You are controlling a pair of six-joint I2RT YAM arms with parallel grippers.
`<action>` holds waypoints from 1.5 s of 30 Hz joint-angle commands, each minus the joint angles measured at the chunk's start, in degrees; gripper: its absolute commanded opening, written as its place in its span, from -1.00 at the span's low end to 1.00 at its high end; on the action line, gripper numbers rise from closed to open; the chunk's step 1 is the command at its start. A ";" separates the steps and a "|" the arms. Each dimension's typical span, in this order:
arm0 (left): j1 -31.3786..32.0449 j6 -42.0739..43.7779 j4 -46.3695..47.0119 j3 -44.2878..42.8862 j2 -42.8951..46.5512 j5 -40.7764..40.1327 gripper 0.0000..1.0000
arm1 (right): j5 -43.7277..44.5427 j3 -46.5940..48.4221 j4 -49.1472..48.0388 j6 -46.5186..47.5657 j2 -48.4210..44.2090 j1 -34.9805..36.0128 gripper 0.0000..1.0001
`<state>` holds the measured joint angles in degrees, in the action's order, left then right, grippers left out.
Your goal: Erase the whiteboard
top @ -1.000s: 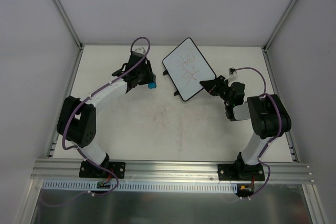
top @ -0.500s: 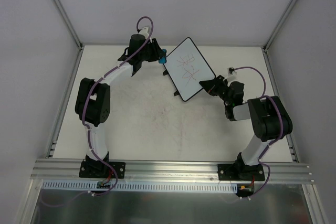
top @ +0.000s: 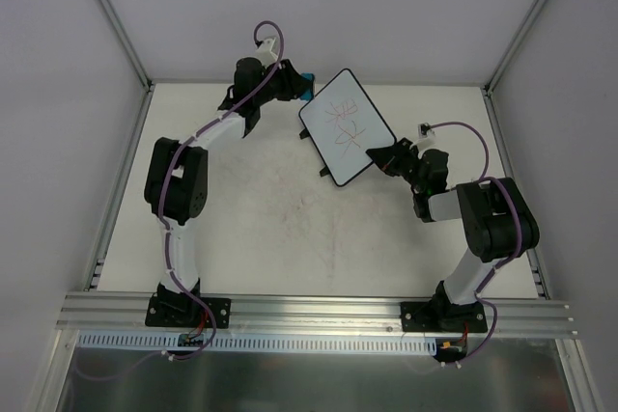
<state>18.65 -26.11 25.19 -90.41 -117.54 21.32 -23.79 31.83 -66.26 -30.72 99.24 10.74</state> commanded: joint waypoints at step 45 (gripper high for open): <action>5.95 12.57 -12.79 -34.21 -23.79 3.56 -1.00 | -1.17 2.97 0.08 0.75 -0.89 0.86 -1.00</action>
<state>23.79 -16.08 14.39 -121.25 -140.55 25.71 -23.88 32.56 -65.06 -30.65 99.11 10.92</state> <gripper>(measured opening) 0.326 0.081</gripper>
